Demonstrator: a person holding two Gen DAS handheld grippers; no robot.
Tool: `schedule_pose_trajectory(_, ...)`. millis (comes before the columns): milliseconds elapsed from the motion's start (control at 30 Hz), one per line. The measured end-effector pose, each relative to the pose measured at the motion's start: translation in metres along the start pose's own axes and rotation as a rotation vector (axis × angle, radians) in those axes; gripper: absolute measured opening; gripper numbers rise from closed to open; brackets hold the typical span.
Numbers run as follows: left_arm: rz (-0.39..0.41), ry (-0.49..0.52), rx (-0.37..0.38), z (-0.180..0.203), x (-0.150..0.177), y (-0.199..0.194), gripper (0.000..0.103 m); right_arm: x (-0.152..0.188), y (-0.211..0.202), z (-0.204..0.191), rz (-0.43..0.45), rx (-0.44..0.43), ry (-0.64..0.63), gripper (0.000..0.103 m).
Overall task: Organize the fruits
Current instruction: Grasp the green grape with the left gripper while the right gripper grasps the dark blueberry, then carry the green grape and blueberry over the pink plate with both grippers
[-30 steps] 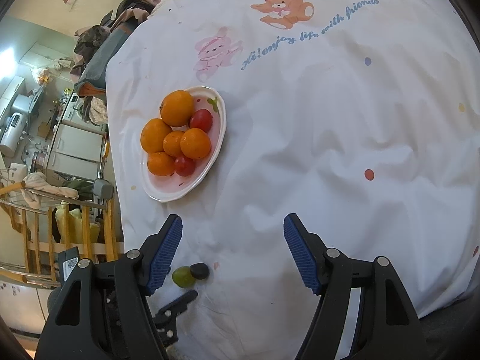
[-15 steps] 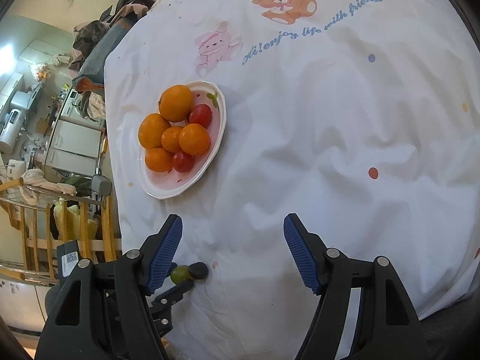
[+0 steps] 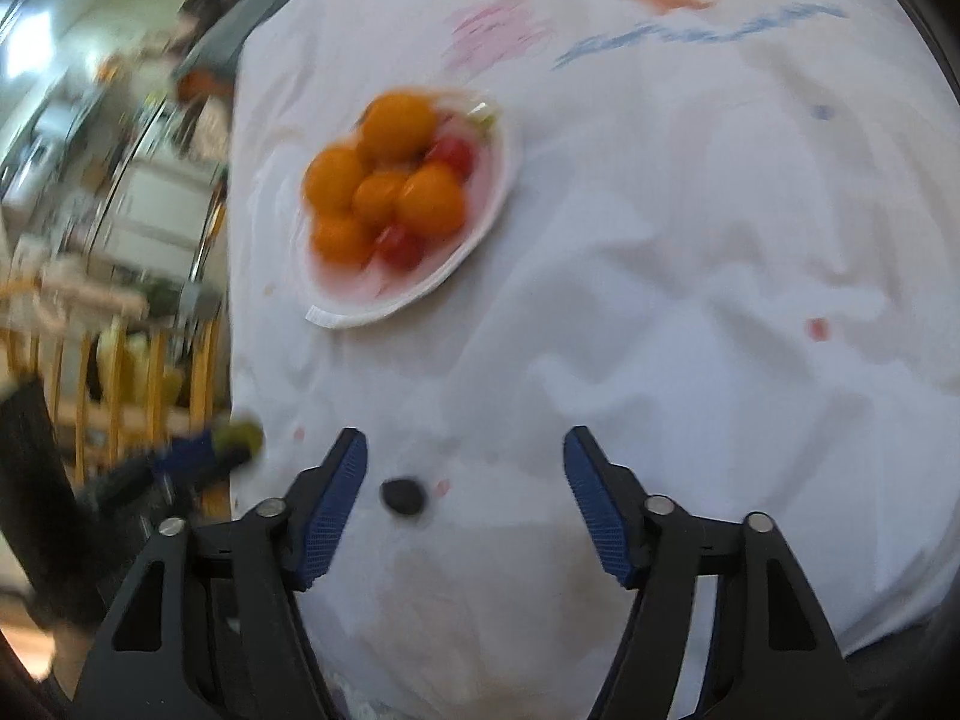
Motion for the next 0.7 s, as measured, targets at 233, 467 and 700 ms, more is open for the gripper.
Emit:
schedule_pose_trajectory(233,0.030,-0.113,-0.064,-0.024,-0.003,0.003,0.024,0.022,0.049,-0.026,-0.149,0.041,-0.146,0.050)
schedule_pose_trajectory(467,0.043,-0.109,-0.115,-0.029,-0.005,0.002,0.024,0.036,0.077,-0.034,-0.191,0.124,-0.258,0.045)
schedule_pose_trajectory(700,0.051,-0.124,-0.104,-0.030,-0.009,0.001,0.024,0.043,0.085,-0.039,-0.190,0.224,-0.370,0.024)
Point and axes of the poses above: each gripper's, at about its wrist camera, not at the fingertips, and y roughly the way its jaws point, z to its right, x to its underside, the point moved 6 cm from there along y, roughly the way its jaws point, and after that the axes turned 13 degrees about -x, right-handed, at the moved point
